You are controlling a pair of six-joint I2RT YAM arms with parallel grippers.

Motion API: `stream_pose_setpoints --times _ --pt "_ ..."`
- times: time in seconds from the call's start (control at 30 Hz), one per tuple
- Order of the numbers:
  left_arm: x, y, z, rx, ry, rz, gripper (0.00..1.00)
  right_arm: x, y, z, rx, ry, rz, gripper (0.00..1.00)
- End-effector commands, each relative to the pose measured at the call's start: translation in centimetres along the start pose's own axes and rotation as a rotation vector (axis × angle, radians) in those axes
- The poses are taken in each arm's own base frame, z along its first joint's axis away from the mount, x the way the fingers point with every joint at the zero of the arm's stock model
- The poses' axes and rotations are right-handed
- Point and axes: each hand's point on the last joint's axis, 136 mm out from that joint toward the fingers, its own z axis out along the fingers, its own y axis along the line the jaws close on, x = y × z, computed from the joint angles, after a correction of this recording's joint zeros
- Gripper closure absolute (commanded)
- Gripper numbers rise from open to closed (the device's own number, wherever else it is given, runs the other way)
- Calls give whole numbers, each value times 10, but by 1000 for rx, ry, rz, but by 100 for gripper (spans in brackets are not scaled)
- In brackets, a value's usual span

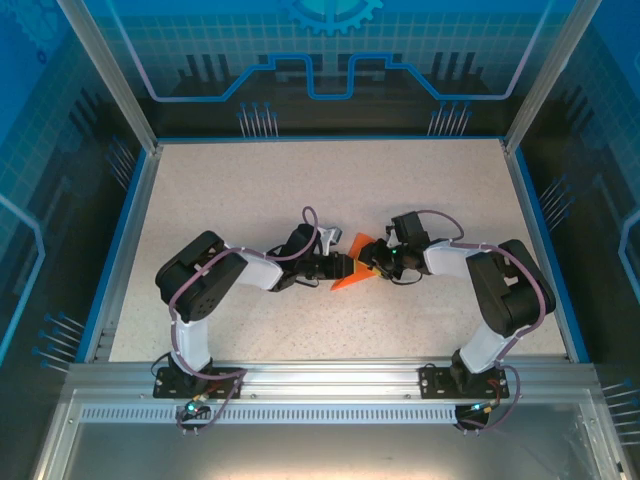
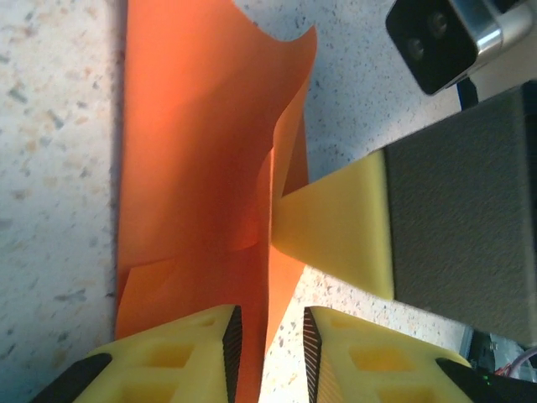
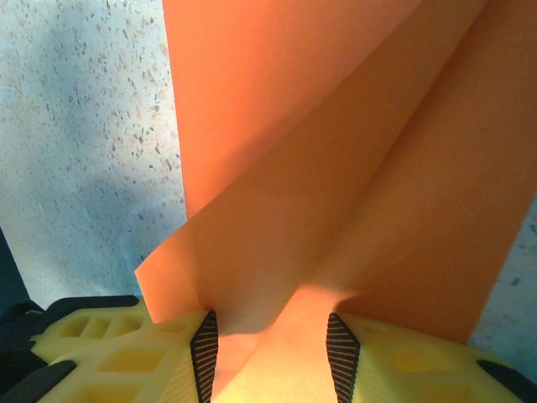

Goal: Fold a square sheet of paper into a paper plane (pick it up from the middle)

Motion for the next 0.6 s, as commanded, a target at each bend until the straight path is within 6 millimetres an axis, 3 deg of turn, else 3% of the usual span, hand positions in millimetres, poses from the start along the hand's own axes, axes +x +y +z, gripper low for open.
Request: stream_pose_setpoints --times 0.0,0.17,0.57 --pt "-5 0 4 1 13 45 68 14 -36 4 128 14 54 56" --pt "0 6 10 -9 39 19 70 14 -35 5 123 16 56 56" --pt "5 -5 11 45 83 19 78 15 -43 6 165 20 70 54"
